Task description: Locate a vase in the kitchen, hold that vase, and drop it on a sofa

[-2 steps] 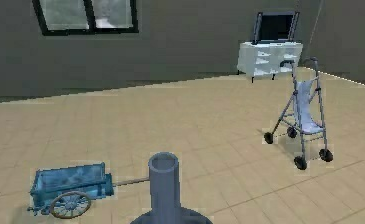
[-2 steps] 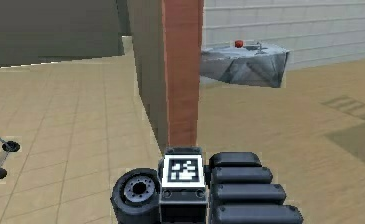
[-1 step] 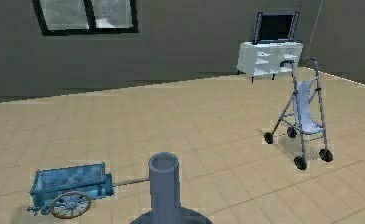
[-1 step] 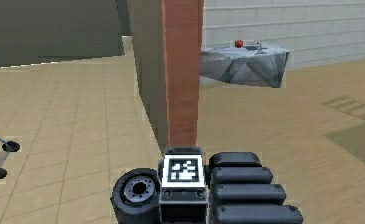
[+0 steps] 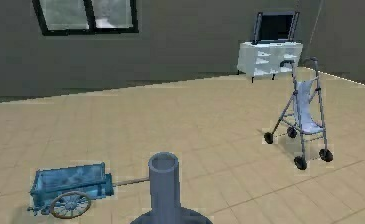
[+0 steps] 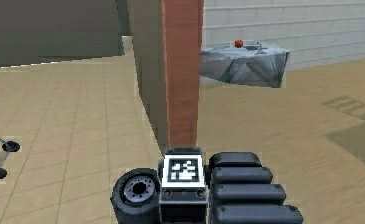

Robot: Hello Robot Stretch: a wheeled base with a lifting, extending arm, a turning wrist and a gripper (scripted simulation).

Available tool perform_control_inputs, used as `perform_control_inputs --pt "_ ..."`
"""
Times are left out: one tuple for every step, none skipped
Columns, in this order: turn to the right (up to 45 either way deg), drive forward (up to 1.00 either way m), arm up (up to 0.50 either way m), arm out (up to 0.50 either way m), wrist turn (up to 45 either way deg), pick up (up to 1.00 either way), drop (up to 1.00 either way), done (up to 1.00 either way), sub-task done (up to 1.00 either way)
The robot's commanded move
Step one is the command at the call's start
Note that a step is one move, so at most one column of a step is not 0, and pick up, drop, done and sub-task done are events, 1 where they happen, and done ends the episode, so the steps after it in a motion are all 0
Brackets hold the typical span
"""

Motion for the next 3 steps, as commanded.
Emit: perform_control_inputs --pt "-18.0 0.0 0.0 0.0 0.0 0.0 0.0 0.0 0.0" --pt "0.0 0.25 0.0 0.0 0.0 0.0 0.0 0.0 0.0" --pt "-45.0 0.0 0.0 0.0 0.0 0.0 0.0 0.0 0.0"
